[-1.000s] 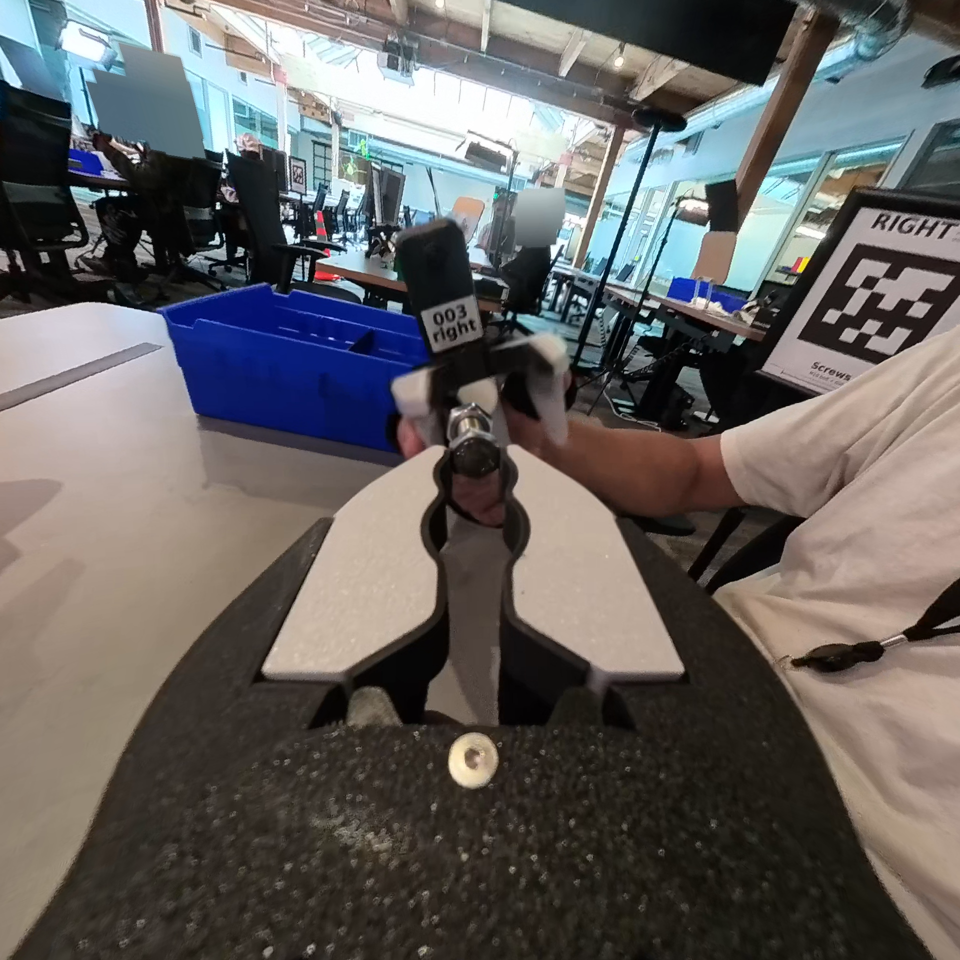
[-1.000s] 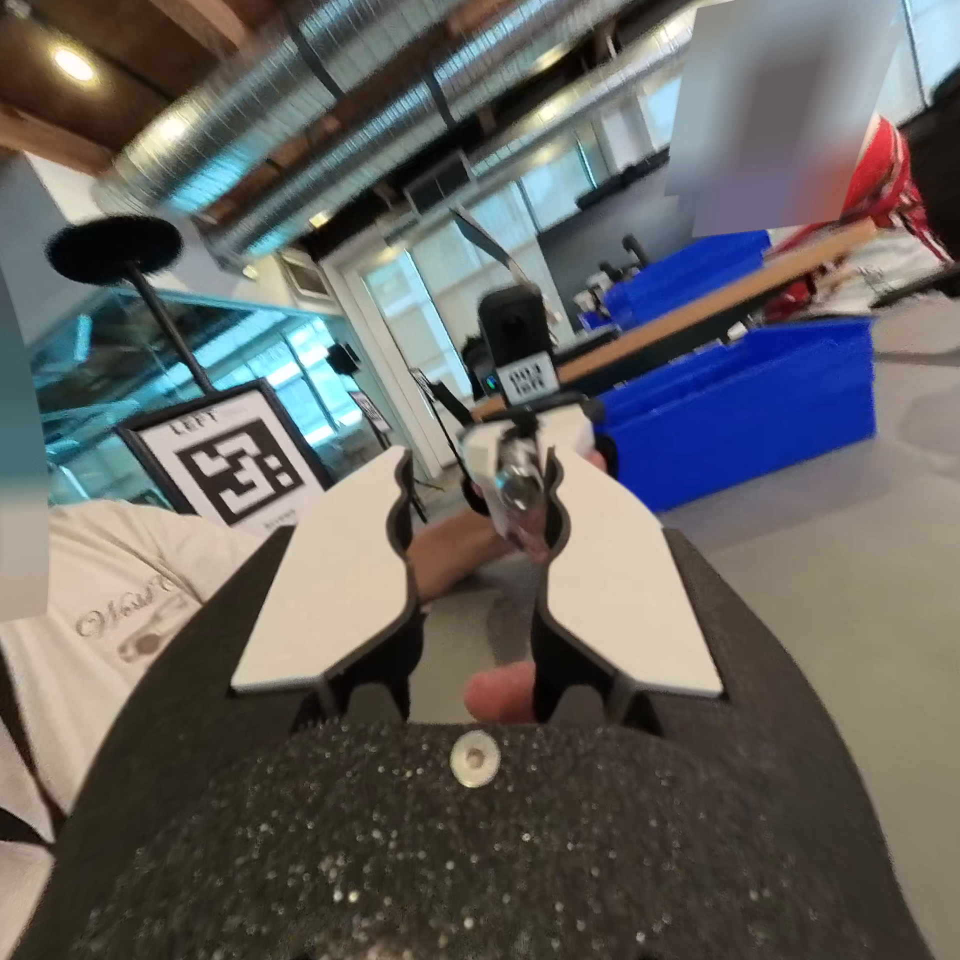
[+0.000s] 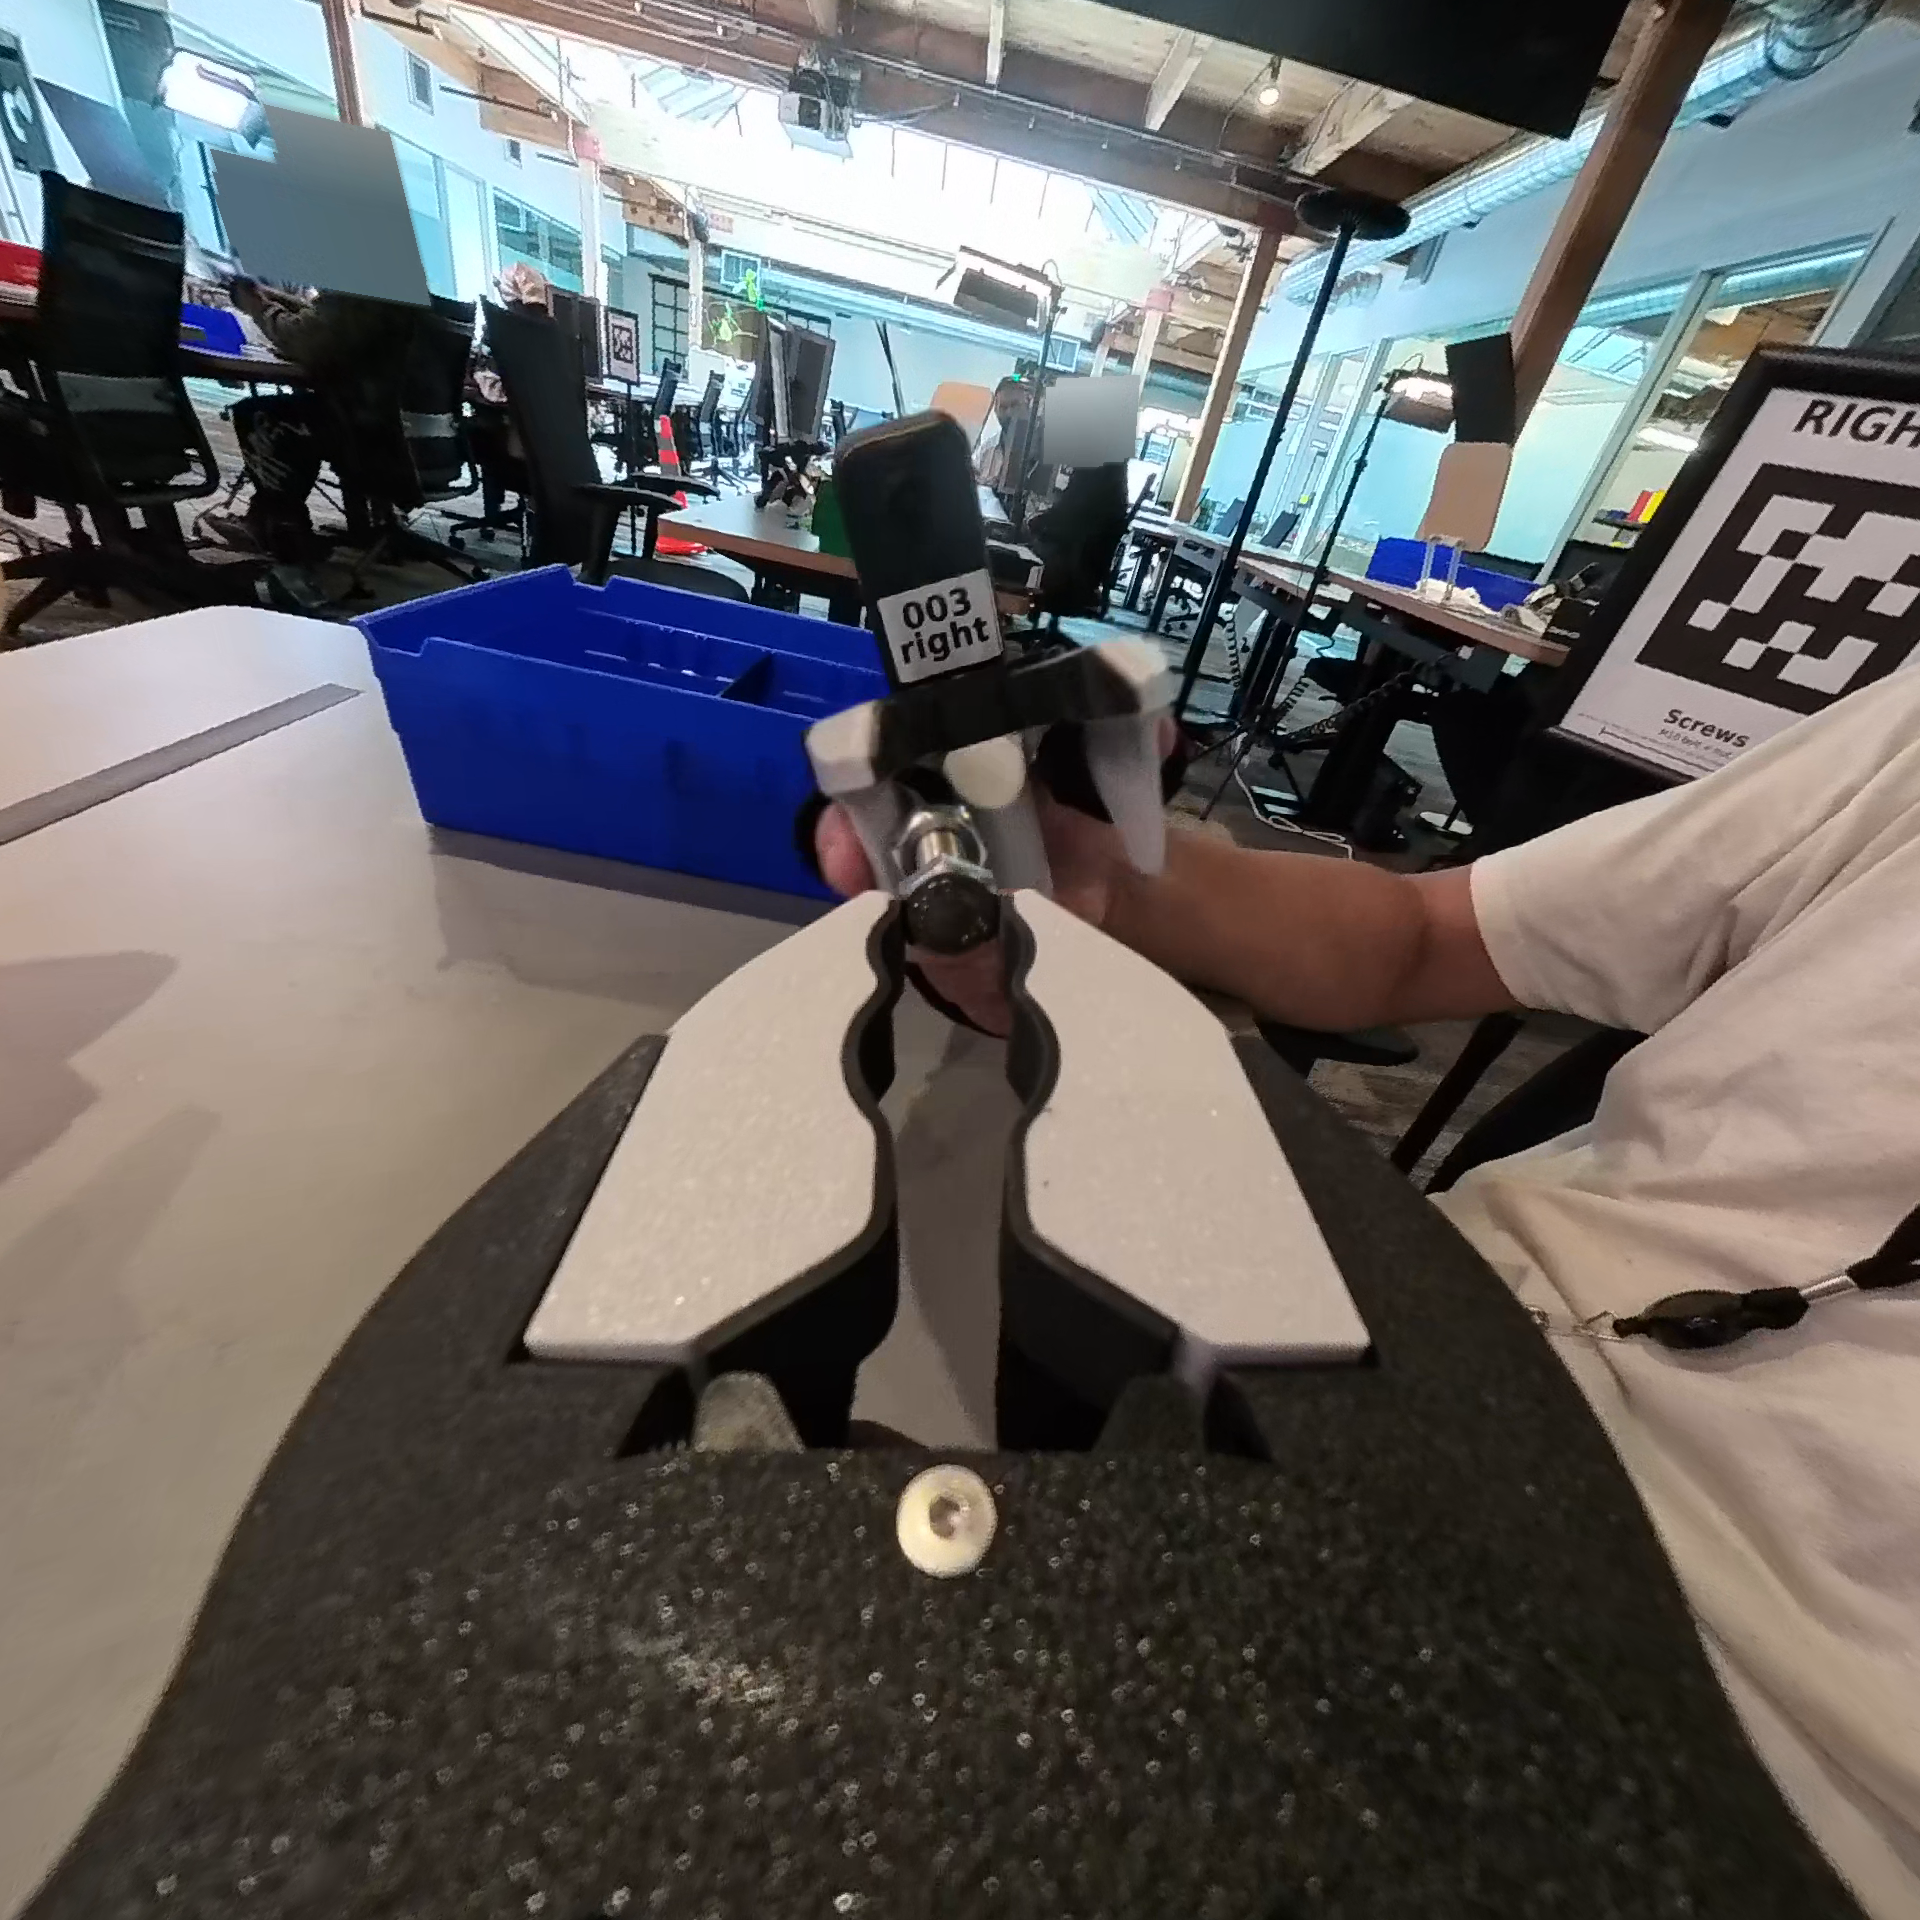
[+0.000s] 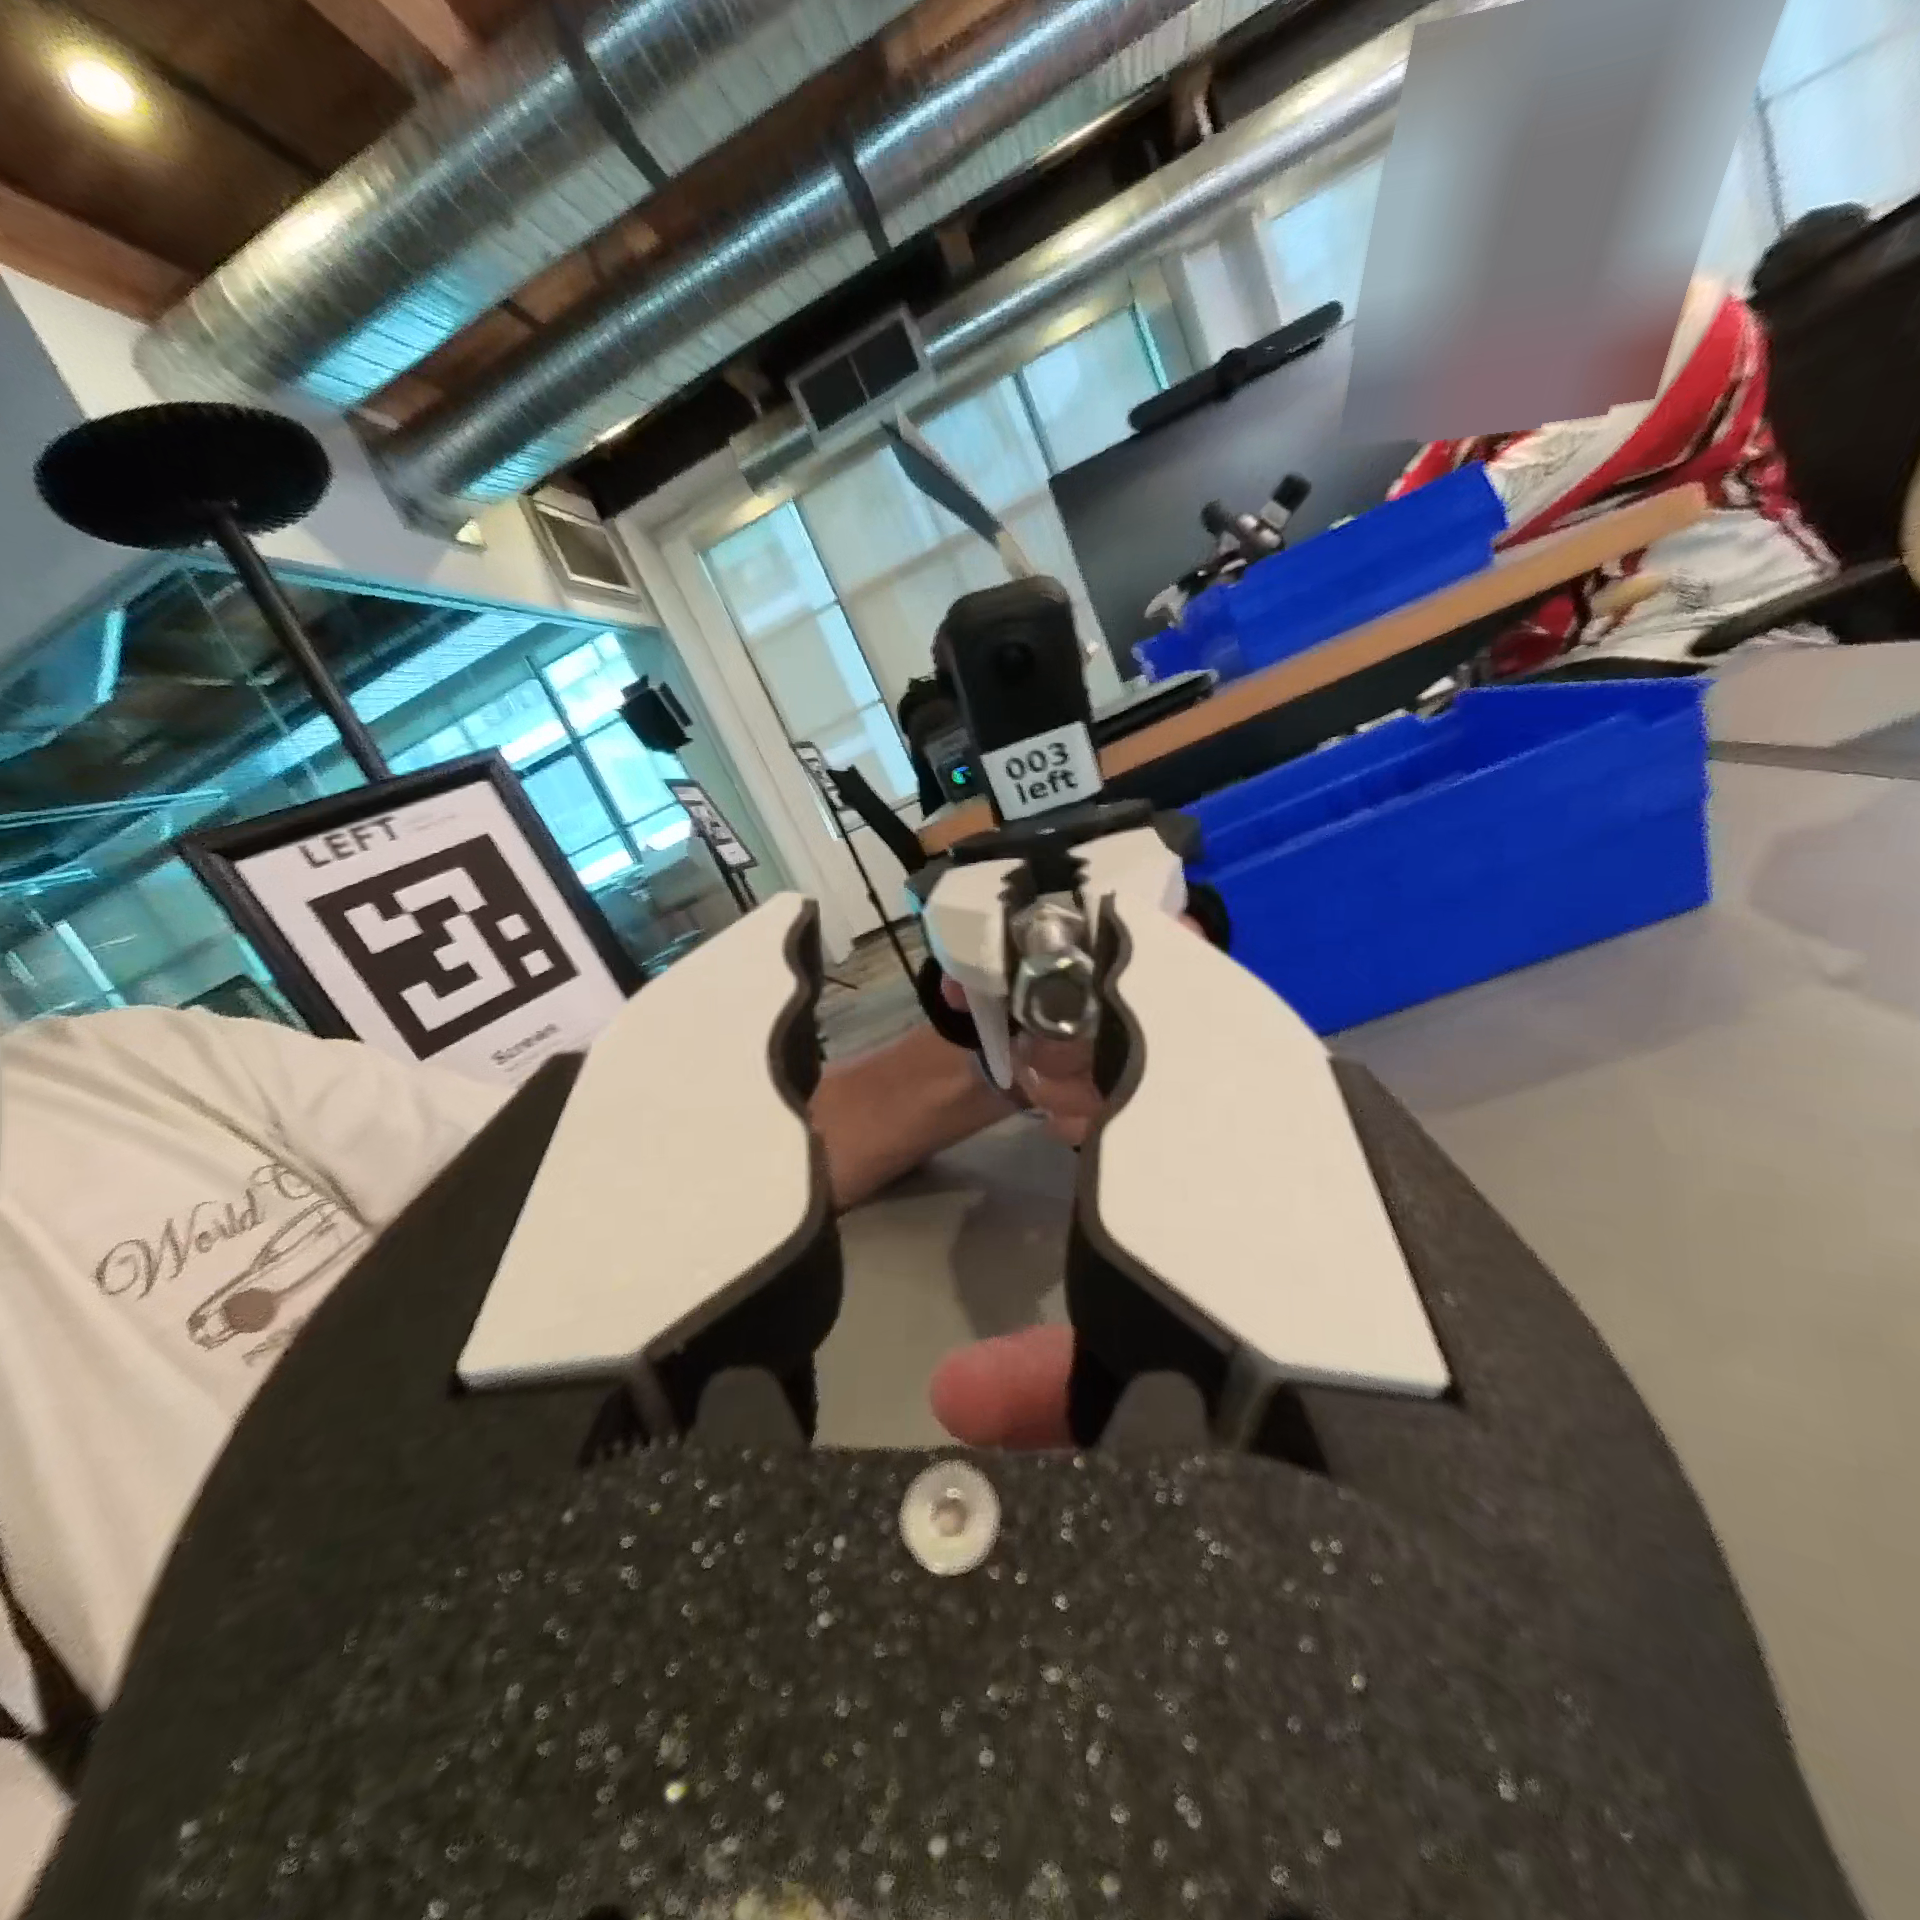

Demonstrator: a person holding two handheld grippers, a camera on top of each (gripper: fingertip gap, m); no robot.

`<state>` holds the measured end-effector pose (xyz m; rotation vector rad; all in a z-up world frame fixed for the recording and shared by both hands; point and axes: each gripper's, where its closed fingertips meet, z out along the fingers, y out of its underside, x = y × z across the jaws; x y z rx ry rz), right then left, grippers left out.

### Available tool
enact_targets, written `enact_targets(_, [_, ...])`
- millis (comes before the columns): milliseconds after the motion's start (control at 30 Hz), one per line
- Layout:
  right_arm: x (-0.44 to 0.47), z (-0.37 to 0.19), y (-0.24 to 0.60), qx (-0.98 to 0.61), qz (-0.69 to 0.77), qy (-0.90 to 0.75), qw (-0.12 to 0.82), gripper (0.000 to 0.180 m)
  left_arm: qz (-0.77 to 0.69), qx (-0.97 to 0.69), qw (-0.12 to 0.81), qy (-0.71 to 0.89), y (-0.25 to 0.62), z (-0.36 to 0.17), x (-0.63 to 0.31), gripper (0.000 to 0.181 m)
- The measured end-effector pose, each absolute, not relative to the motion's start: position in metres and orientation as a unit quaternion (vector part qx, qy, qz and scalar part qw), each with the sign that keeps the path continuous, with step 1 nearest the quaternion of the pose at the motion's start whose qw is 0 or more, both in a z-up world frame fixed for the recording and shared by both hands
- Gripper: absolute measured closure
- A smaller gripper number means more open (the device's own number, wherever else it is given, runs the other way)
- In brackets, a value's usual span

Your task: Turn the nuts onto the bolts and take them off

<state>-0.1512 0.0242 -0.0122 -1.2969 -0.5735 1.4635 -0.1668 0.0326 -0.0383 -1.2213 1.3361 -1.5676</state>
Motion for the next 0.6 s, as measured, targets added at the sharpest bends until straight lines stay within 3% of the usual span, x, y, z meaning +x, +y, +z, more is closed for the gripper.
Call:
enact_targets(133, [-0.155, -0.034, 0.025, -0.58, 0.598, -0.25, 0.493, 0.13, -0.617, -0.471, 0.362, 0.515, 0.033, -0.035, -0.168, 0.164])
enact_targets(333, [-0.149, -0.007, 0.022, -0.531, 0.624, -0.233, 0.524, 0.13, -0.607, -0.478, 0.362, 0.521, 0.034, -0.041, -0.166, 0.164])
enact_targets(500, [-0.159, -0.04, 0.024, -0.59, 0.599, -0.251, 0.479, 0.13, -0.616, -0.472, 0.36, 0.518, 0.031, -0.037, -0.167, 0.164])
enact_targets(600, [-0.16, -0.024, 0.02, -0.56, 0.614, -0.25, 0.497, 0.127, -0.61, -0.475, 0.36, 0.522, 0.031, -0.04, -0.166, 0.164])
